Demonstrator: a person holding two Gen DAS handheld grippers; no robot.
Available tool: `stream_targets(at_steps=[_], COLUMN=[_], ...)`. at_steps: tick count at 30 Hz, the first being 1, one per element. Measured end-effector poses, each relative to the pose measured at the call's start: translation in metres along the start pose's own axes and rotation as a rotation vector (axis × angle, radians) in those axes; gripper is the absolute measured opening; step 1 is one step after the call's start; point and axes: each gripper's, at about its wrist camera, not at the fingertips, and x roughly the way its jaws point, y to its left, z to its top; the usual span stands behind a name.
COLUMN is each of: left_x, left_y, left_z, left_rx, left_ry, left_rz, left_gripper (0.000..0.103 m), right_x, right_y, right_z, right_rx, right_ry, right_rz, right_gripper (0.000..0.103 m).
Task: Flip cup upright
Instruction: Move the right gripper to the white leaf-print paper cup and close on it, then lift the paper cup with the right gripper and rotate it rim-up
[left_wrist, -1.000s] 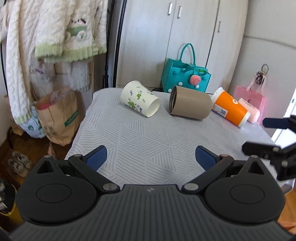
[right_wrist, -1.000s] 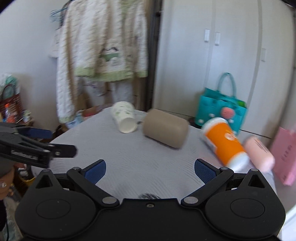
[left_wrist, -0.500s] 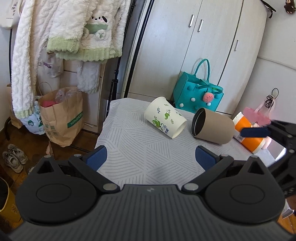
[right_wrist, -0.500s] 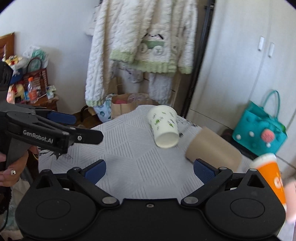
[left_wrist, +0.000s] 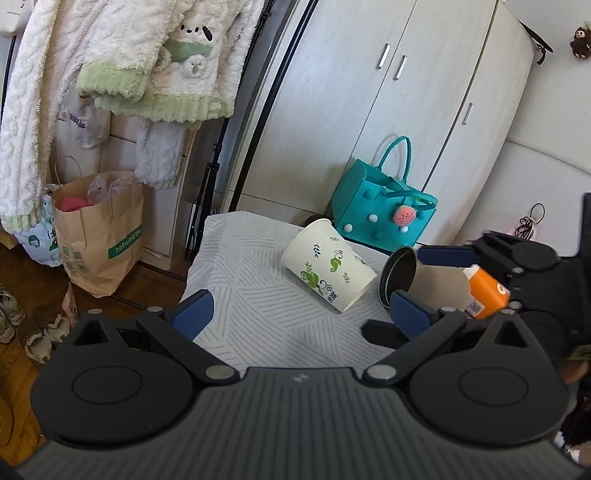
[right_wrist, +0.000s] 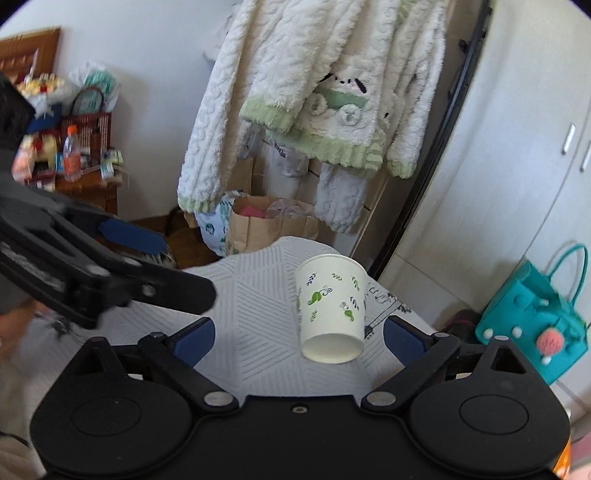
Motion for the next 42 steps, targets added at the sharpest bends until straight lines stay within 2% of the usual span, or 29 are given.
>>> stream_targets(at_steps=[1, 9, 16, 18, 19, 21, 23, 33, 37, 42], left_x=[0.0, 0.007, 0.013, 0.013, 0.014, 0.016, 0.017, 0.011, 0.006, -0.008], left_y=[0.0, 0.008, 0.011, 0.009, 0.008, 0.007, 0.005, 0.004, -0.004, -0.015], left_z=[-0.001, 0.001, 0.006, 0.006, 0.006, 0.007, 0.009, 0.008, 0.007, 0.003], left_rx=[-0.004, -0.03, -0.064, -0.062, -0.062, -0.061, -0.061, -0.089, -0.08, -0.074], left_ry=[0.0, 0.014, 0.043, 0.042, 0.044, 0.046, 0.049, 0.06, 0.083, 0.096], left_rz=[-0.002, -0.006, -0.043, -0.048, -0.048, -0.051, -0.059, -0.074, -0.054, -0.083], left_gripper=[0.103, 0.103, 0.103, 0.103, 0.103, 0.103, 0.102, 0.101, 0.101, 0.101], right_x=[0.006, 0.041, 0.06, 0.064, 0.066, 0.072, 0.073, 0.045, 0.027, 0.003], right_y=[0.0, -0.005, -0.009, -0.011, -0.012, -0.015, -0.018, -0.01, -0.003, 0.002], right_z=[0.001, 0.003, 0.005, 0.007, 0.008, 0.008, 0.008, 0.008, 0.006, 0.002], right_rx=[-0.016, -0.039, -0.051, -0.048, -0.048, -0.04, -0.025, -0.031, -0.04, -0.023], right_ry=[0.014, 0.049, 0.083, 0.098, 0.103, 0.123, 0.132, 0.093, 0.096, 0.096], right_rz=[0.001, -0.017, -0.028, -0.021, -0.013, -0.023, -0.029, -0.018, -0.003, 0.007], right_gripper=[0.093, 0.092, 0.092, 0.087, 0.079, 0.074, 0.065, 0.064, 0.064, 0.064])
